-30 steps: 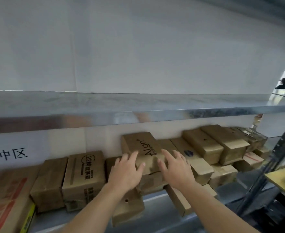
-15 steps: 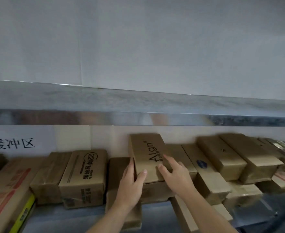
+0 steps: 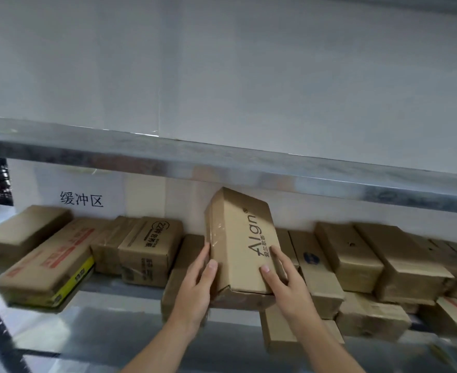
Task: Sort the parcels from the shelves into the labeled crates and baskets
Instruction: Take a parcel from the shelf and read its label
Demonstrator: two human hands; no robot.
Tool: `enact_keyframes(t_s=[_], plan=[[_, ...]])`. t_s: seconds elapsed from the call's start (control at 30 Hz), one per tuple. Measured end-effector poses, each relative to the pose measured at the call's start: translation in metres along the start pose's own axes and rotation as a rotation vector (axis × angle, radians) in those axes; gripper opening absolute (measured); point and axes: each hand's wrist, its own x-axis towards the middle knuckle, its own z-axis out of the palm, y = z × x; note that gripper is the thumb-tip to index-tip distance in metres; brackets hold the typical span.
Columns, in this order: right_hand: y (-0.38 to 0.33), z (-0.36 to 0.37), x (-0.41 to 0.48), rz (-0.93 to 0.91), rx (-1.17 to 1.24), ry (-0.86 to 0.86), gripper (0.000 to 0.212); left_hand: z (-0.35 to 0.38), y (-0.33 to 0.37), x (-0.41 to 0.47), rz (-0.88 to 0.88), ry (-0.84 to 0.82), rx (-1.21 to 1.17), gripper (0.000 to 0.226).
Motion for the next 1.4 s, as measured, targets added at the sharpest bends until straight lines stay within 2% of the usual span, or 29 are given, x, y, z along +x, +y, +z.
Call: enact_keyframes(t_s=[0.07,0.13,0.23,0.3,0.33,0.4,0.5,0.57,0.67,0.77,0.83,0.93,1.03,1.1,1.17,1.33,1.4], plan=[[0.004,-0.007,-0.006,0.006,0.064,-0.067,0.075,-0.002,0.001,-0.009,0.031,0.003,-0.016,0.05],[-0.002,-0.01,-0.019,0.033,0.094,-0.171,0.065,-0.005,0.001,-0.021,0.036,-0.006,-0.032,0.055],[-0.006,-0.012,-0.028,0.016,-0.073,-0.257,0.057,-0.008,0.009,-0.037,0.053,-0.004,-0.057,0.062],[-0.013,-0.01,-0.029,0.005,-0.246,-0.27,0.055,-0.011,0.014,-0.043,0.068,0.032,0.024,0.061],[-0.02,-0.007,-0.031,0.027,-0.257,-0.298,0.057,-0.012,0.015,-0.045,0.088,0.053,0.093,0.061],[-0.03,0.004,-0.036,0.052,-0.12,-0.406,0.067,-0.014,0.018,-0.052,0.165,0.089,0.275,0.061],[-0.033,0.021,-0.038,-0.03,0.059,-0.496,0.086,-0.017,0.017,-0.059,0.278,0.131,0.459,0.059],[-0.032,0.028,-0.041,-0.081,0.155,-0.465,0.084,-0.022,0.015,-0.066,0.305,0.106,0.417,0.051],[-0.03,0.03,-0.042,-0.121,0.254,-0.383,0.084,-0.031,0.014,-0.072,0.279,0.046,0.197,0.046],[-0.03,0.03,-0.042,-0.03,0.498,-0.307,0.069,-0.04,0.015,-0.072,0.226,0.092,0.092,0.048],[-0.031,0.03,-0.041,0.052,0.653,-0.282,0.06,-0.045,0.015,-0.067,0.232,0.146,0.154,0.052],[-0.029,0.031,-0.04,0.11,0.738,-0.343,0.054,-0.05,0.013,-0.064,0.181,0.163,0.293,0.064],[-0.024,0.034,-0.038,0.167,0.801,-0.416,0.053,-0.055,0.012,-0.067,0.074,0.152,0.115,0.09],[-0.02,0.039,-0.036,0.192,0.804,-0.473,0.054,-0.058,0.012,-0.07,0.078,0.166,0.049,0.089],[-0.016,0.044,-0.032,0.19,0.755,-0.51,0.052,-0.065,0.012,-0.074,0.136,0.233,0.127,0.09],[-0.02,0.066,-0.026,0.077,0.437,-0.506,0.033,-0.094,0.012,-0.089,0.186,0.386,0.277,0.089],[-0.027,0.079,-0.025,0.032,0.338,-0.514,0.04,-0.106,0.011,-0.092,0.193,0.434,0.297,0.092]])
